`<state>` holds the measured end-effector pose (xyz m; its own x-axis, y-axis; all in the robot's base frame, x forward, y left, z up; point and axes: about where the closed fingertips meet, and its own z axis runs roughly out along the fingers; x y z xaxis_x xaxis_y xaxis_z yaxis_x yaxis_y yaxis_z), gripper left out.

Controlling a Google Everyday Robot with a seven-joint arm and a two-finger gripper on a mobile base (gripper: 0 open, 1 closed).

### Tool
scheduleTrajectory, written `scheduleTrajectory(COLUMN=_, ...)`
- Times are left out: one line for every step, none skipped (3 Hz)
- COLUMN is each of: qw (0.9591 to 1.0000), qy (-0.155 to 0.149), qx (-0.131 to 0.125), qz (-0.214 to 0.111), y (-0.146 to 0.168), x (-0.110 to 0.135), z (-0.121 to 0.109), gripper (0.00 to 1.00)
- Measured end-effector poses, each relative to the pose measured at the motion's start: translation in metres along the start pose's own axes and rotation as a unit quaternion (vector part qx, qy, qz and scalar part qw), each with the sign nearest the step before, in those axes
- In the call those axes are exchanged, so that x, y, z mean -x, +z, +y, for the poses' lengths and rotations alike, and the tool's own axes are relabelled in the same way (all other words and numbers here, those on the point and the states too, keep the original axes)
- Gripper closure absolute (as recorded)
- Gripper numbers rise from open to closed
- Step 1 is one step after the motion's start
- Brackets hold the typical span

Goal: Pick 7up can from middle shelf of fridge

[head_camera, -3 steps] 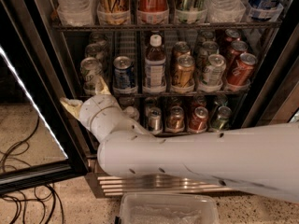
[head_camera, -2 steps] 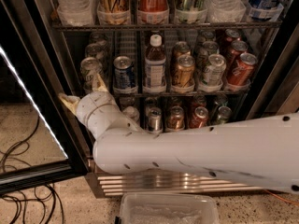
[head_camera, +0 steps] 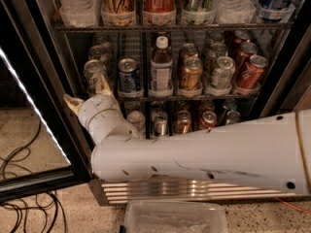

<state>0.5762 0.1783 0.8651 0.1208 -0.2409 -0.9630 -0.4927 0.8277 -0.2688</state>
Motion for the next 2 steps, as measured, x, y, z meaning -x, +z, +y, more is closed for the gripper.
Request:
scheduleTrajectory(qw=0.9996, qy=-0.003, qx=-0.026, qz=0.007, y=-0.0009, x=-0.0072, z=-0.0044, gripper=0.35)
scheduleTrajectory(qw=0.9989, qy=0.000, qx=-0.043, qz=0.018, y=-0.0010, x=-0.0144, z=-0.0097, gripper=0.35)
